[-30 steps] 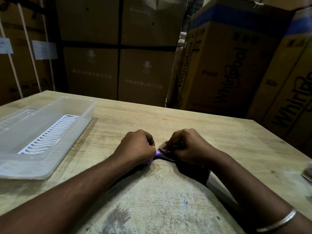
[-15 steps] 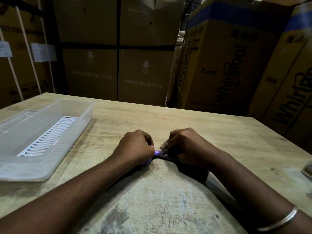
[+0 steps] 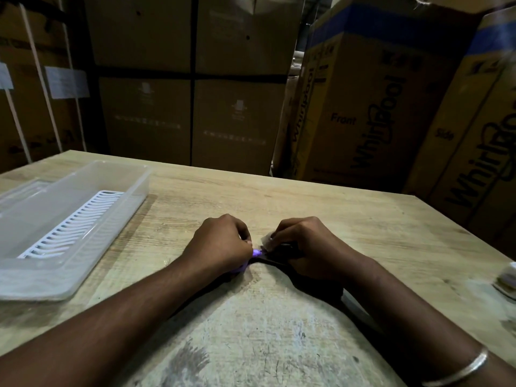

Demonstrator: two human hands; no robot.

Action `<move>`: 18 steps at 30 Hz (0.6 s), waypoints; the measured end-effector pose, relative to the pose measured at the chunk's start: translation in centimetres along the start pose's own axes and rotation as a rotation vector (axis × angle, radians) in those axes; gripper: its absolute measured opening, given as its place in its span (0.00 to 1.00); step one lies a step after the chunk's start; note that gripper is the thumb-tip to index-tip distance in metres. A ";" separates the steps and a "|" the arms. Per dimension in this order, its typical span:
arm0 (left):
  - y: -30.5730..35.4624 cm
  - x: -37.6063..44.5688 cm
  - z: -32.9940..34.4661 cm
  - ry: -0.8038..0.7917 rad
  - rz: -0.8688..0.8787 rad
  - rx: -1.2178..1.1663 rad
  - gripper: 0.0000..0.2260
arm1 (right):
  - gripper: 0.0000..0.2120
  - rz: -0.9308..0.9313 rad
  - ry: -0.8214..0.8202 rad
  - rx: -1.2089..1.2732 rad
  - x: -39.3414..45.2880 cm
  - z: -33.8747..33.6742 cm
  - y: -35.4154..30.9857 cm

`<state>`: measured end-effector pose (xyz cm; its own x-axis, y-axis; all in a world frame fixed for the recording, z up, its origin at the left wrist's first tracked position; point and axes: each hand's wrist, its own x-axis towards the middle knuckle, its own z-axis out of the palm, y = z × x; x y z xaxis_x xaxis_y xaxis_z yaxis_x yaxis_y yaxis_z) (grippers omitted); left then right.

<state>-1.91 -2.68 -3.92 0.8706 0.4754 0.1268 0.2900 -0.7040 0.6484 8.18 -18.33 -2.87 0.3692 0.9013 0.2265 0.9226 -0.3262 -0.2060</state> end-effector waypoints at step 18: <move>0.0 -0.2 0.0 0.009 0.001 -0.013 0.06 | 0.12 0.072 0.036 0.036 -0.1 0.2 1.1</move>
<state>-2.10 -2.71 -3.95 0.8674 0.4794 0.1337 0.2841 -0.6975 0.6578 9.18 -18.75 -3.30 0.4388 0.8649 0.2437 0.8891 -0.3786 -0.2573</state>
